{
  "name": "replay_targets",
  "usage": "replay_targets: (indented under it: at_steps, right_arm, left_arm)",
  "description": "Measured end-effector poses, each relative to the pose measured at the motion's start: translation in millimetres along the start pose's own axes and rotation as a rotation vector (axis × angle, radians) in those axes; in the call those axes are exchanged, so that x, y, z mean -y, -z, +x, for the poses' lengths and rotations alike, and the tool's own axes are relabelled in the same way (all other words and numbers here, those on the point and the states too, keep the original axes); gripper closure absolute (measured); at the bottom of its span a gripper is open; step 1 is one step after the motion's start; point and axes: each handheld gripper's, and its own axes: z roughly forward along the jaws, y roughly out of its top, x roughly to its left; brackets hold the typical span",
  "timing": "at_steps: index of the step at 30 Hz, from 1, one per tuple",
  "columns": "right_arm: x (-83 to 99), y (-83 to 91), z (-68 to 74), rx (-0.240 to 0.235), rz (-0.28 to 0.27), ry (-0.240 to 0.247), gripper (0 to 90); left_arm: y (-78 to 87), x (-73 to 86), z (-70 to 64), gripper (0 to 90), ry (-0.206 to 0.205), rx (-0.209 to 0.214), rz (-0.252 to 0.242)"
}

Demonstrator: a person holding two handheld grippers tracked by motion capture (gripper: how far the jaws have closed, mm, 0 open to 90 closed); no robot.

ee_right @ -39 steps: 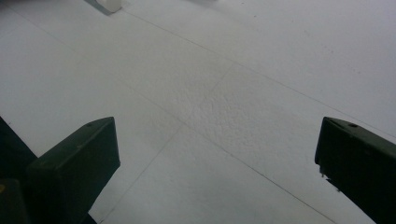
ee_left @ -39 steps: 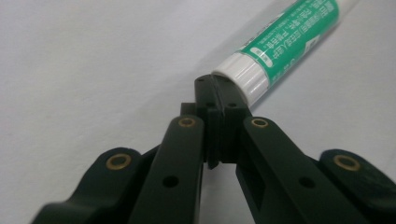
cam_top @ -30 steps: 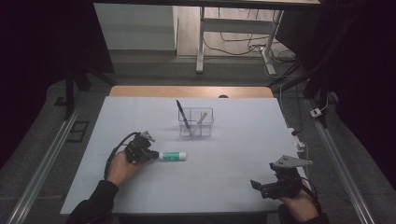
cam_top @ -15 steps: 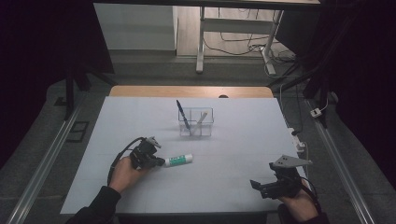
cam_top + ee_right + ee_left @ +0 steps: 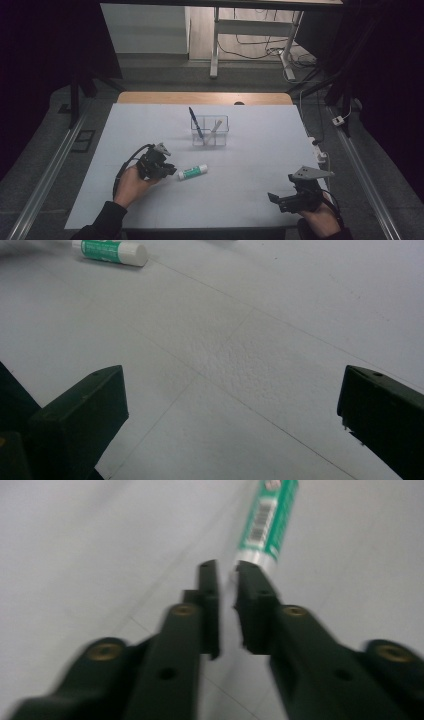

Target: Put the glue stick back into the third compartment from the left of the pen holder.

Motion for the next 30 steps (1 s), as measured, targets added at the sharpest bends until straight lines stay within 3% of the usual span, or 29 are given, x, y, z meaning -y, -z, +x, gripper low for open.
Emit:
replay_targets:
  at_steps: [3,10,15,18,25,30]
  right_arm:
    - [-0.2,-0.5,0.2,0.001,-0.001,0.001,0.0]
    - [0.0,-0.6,-0.2,-0.004,-0.004,-0.001,0.0]
    - [0.0,-0.6,-0.3,-0.005,-0.002,-0.001,0.0]
    - [0.0,-0.5,-0.4,-0.006,-0.002,-0.003,0.0]
    - [0.2,-0.4,-0.8,-0.008,-0.002,-0.006,0.0]
    - [0.1,-0.5,-0.9,-0.011,-0.001,-0.008,0.0]
  left_arm:
    - [-2.3,-9.3,-2.3,52.7,-0.012,0.001,-0.008]
    - [-19.7,-28.9,-10.6,20.4,-0.040,0.021,0.002]
    - [-32.8,-43.5,-14.7,10.6,-0.054,0.077,0.011]
    - [-41.7,-51.5,-18.8,1.6,-0.077,0.080,0.019]
    - [-63.5,-63.5,-23.3,0.0,-0.099,0.081,0.052]
    - [-72.2,-69.5,-28.0,14.5,-0.136,0.067,0.074]
